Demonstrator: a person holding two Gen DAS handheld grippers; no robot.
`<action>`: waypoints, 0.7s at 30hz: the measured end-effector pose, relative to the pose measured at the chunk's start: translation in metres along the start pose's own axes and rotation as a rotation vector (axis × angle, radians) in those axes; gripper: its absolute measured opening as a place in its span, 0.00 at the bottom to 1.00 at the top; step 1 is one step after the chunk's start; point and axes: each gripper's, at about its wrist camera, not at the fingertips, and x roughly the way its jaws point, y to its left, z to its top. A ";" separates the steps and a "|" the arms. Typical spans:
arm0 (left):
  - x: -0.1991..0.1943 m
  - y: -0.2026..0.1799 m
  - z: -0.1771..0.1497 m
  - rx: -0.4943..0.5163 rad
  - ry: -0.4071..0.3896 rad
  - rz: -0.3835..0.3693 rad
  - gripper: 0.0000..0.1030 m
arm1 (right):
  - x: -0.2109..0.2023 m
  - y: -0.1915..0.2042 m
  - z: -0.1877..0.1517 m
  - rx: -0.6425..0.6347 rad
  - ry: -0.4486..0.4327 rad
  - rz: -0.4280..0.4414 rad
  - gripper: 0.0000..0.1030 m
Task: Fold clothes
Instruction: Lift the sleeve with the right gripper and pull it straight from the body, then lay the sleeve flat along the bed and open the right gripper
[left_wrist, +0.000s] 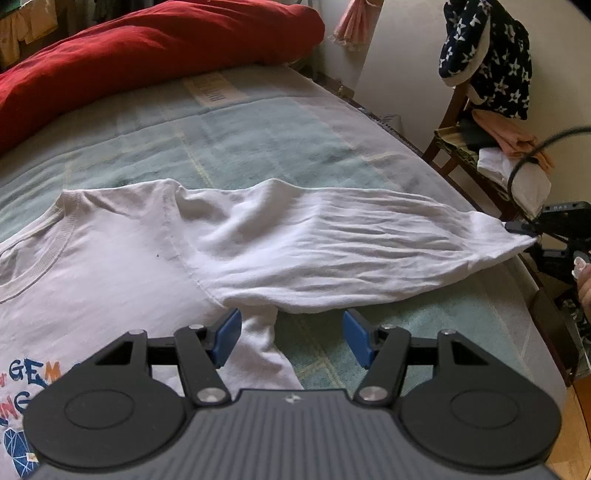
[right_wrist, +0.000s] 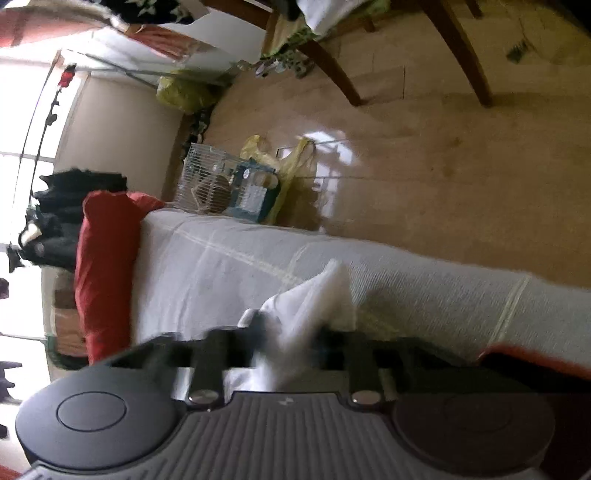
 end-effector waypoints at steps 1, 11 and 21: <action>0.000 0.000 0.000 0.001 -0.001 0.001 0.60 | -0.002 0.004 0.002 -0.036 -0.011 -0.008 0.16; -0.004 0.009 0.000 -0.001 -0.008 0.015 0.60 | -0.043 0.059 0.009 -0.458 -0.187 -0.050 0.24; -0.015 0.041 -0.007 -0.022 -0.001 0.073 0.60 | -0.023 0.090 -0.031 -0.733 -0.161 -0.293 0.29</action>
